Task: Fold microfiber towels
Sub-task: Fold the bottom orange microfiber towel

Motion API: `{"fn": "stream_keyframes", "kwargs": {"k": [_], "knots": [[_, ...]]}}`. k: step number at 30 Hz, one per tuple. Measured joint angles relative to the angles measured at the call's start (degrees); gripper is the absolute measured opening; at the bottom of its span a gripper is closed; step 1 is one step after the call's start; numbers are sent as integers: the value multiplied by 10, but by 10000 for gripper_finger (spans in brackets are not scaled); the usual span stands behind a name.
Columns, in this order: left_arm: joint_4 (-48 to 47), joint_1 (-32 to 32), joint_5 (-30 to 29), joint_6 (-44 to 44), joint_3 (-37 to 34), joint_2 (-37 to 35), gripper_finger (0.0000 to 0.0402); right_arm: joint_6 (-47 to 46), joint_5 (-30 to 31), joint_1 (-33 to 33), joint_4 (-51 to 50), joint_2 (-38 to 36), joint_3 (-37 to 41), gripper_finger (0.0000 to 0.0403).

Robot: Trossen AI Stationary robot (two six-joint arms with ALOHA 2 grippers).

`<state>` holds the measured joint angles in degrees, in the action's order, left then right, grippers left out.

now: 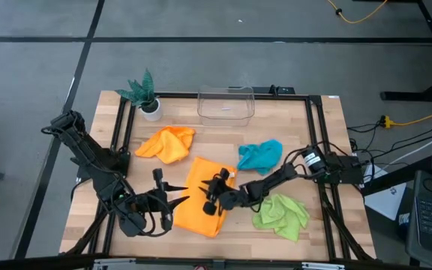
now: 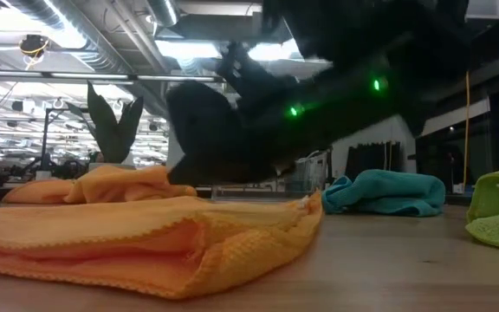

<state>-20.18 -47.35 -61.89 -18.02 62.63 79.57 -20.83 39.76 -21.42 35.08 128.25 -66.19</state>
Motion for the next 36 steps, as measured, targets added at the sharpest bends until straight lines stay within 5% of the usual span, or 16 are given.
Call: {"fn": "stream_keyframes", "kwargs": {"k": [9, 17, 23, 28, 36], "knots": [[0, 0, 0, -6, 0, 0, 112, -28, 7, 10, 54, 3, 59, 120], [0, 0, 1, -13, 0, 0, 112, 19, -6, 14, 60, 33, 25, 120], [-2, 0, 1, -14, 0, 0, 112, 71, 64, 13, 61, 32, -25, 120], [-4, 0, 1, -14, 0, 0, 112, 54, -59, 15, 60, 44, -33, 120], [-4, 0, 1, -14, 0, 0, 112, 7, -8, 10, 66, 82, -34, 120]]}}
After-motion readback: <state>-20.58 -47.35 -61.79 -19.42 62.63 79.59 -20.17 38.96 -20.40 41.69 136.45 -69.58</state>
